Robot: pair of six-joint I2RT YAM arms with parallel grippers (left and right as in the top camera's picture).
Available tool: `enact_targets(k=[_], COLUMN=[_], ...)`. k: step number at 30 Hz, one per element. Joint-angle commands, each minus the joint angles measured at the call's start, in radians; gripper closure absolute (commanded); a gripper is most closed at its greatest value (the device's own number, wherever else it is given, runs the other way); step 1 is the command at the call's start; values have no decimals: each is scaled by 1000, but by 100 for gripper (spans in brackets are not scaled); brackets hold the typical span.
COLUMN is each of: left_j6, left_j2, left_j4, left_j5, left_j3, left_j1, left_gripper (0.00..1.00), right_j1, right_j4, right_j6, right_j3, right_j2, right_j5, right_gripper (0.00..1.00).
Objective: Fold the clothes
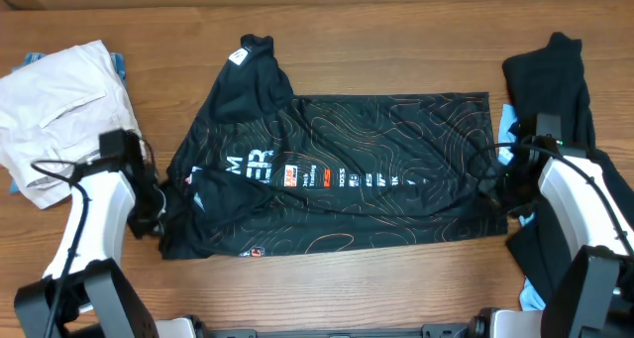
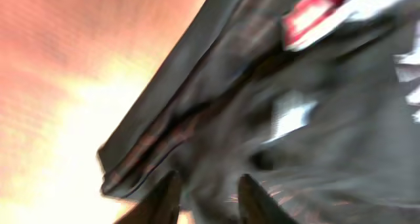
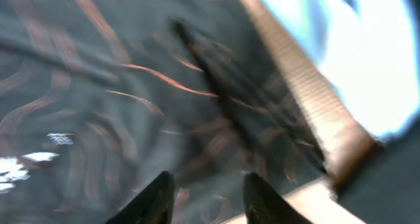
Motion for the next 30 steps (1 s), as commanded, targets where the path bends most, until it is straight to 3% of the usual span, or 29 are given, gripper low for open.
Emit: enact_targets(k=[1,2,5,8,12,17,27,30], left_j6=[105,169,220,281,360,364,364,364], left_j2=[-60,-59,-50,-32,35,163,505,580], left_j4=[57,105,190,286,452,582,612,612], left_j5=[183,255,256,256,248,222,224,233], left_j3=[94,117,140,161,215,299,547,611], left_j1=[-21,-53,-111,-158,-188,-185,-183,-183], left_gripper=[50,37,13,4,2,4,5,9], right_j1=[3,4,5,5,5,5,5,5], right_j4=[41,45,55,76,96,81,62,62], right_j6=[-86,-104,-155,-218,-217,-217,-217,-217], right_j3=[93,149,223,267,272,272,272,272], right_j2=[-12,-12,-12,-12,-12,-12,-12,-12], right_j5=[-176,-191,-226,-340,-385,-385,-385,-385], right_gripper=[54,44,18,2,1,3,4,5])
